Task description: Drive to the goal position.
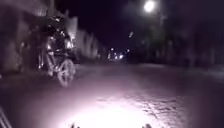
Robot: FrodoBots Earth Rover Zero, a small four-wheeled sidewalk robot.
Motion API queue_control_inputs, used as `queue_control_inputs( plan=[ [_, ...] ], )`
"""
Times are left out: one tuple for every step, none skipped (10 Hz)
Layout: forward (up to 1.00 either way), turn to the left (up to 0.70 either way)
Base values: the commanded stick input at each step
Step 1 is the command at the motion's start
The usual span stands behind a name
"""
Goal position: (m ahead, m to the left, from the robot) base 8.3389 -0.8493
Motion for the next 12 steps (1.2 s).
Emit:
queue_control_inputs(
  plan=[
    [0.5, -0.16],
    [0.5, -0.15],
    [0.5, -0.05],
    [0.5, 0.0],
    [0.5, 0.0],
    [0.5, 0.0],
    [0.5, 0.0],
    [0.5, 0.0],
    [0.5, 0.0],
    [0.5, 0.0],
    [0.5, 0.0],
    [0.5, 0.0]
  ],
)
